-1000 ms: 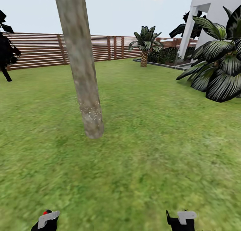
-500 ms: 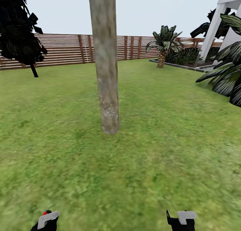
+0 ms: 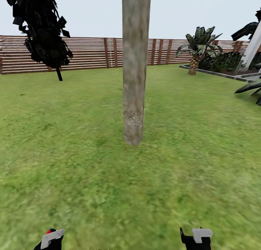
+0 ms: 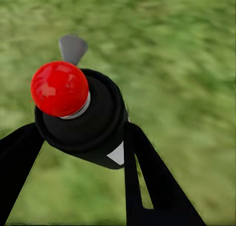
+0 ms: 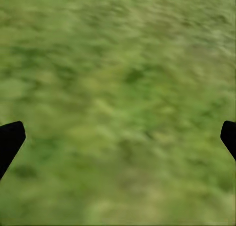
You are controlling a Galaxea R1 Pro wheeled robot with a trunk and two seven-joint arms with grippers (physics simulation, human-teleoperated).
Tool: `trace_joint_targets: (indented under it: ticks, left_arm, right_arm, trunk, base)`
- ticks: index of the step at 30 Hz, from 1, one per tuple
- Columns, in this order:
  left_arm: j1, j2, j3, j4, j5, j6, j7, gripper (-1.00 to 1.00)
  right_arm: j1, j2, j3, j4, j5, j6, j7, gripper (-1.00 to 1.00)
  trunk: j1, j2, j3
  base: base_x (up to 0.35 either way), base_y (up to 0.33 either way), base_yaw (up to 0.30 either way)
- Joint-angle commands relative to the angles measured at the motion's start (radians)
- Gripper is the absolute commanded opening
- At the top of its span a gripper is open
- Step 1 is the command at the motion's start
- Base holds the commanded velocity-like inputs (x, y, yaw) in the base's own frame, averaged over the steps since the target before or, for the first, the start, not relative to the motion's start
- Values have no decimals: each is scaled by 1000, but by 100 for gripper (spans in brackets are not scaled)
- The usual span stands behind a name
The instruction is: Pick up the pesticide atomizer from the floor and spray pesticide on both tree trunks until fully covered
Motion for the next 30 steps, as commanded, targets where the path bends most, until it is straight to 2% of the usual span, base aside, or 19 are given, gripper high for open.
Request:
trace_joint_targets:
  ticks: [1,4,10,16,30]
  left_arm:
    - [-1,0,9,1,-8,-3,-4,-100]
    - [-1,0,10,1,-8,-3,-4,-100]
    - [-1,0,10,1,-7,-3,2,-100]
    - [-1,0,10,1,-7,-4,50,-100]
    - [-1,0,10,3,-7,-4,52,-100]
  right_arm:
    - [-1,0,-7,1,11,-4,-3,100]
    - [-1,0,-7,1,11,-4,-3,100]
    - [-1,0,-7,1,11,-4,-3,100]
    - [-1,-1,-7,1,11,-4,-3,100]
    - [-1,-1,-7,1,11,-4,-3,100]
  trunk:
    - [0,0,-1]
    - [0,0,-1]
    - [0,0,-1]
    - [0,0,-1]
    - [0,0,-1]
  base:
    - [0,0,279]
    - [0,50,279]
    - [-73,268,279]
    - [-122,298,279]
    - [-165,286,279]
